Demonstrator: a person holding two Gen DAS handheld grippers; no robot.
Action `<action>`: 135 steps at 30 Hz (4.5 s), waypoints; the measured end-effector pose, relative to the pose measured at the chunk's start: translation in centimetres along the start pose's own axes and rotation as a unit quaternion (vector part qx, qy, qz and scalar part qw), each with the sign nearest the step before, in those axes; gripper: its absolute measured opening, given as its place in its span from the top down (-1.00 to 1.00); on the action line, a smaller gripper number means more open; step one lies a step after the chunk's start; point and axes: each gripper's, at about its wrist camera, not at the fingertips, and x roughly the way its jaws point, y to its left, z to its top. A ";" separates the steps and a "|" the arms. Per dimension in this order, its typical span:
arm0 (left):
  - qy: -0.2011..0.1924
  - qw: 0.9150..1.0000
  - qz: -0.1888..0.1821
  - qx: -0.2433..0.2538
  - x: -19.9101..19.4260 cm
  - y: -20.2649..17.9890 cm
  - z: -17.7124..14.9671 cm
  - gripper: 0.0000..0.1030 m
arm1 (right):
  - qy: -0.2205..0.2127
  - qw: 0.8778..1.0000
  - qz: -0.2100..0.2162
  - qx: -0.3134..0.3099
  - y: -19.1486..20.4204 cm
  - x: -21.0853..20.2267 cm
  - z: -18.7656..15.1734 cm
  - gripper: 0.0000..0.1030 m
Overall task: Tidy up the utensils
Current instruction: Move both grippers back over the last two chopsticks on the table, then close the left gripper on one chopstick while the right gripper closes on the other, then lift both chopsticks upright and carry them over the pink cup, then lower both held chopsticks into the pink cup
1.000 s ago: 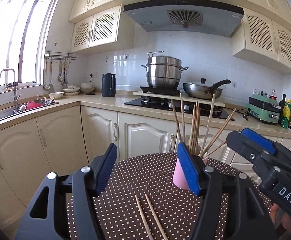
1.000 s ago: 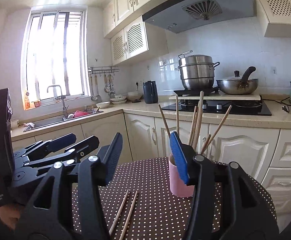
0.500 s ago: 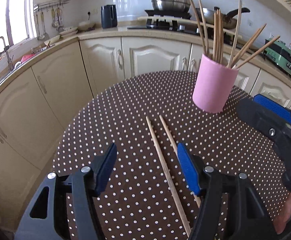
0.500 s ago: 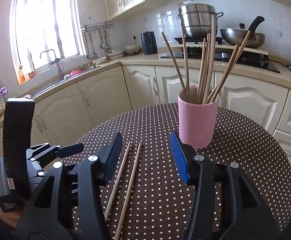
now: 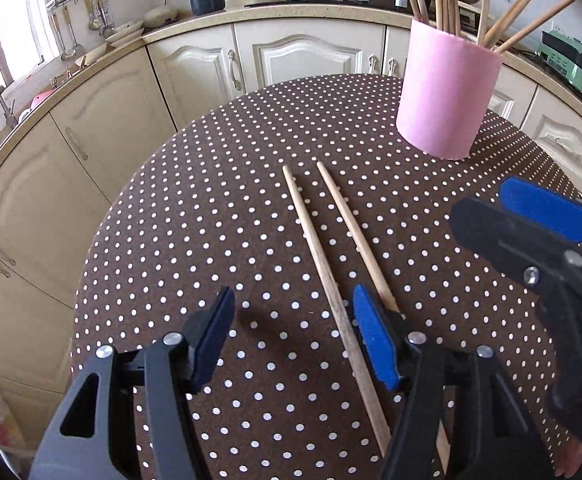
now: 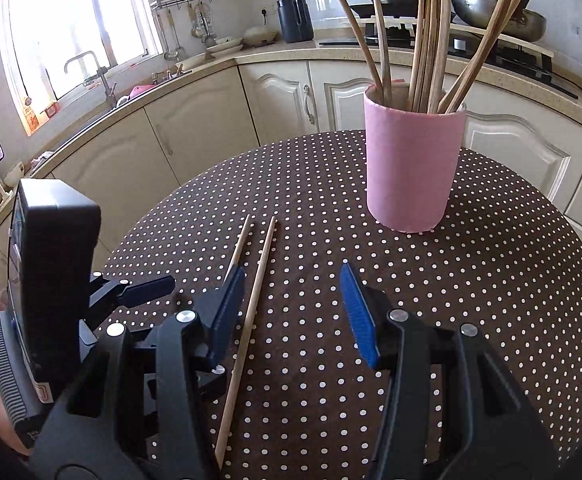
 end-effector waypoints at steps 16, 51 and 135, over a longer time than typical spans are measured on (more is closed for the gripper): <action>0.026 0.999 -0.029 0.013 0.3 1.0 1.2 0.82 | 0.085 0.996 0.010 -0.014 1.5 2.5 1.0 0.04; 0.045 0.997 -0.070 0.005 0.4 3.5 1.2 0.86 | 0.269 0.962 -0.004 -0.048 5.0 9.7 4.4 0.40; -0.494 0.844 -0.199 -0.071 -5.8 -5.9 17.6 0.88 | -0.387 0.920 0.038 -0.045 -10.2 -6.8 12.5 0.88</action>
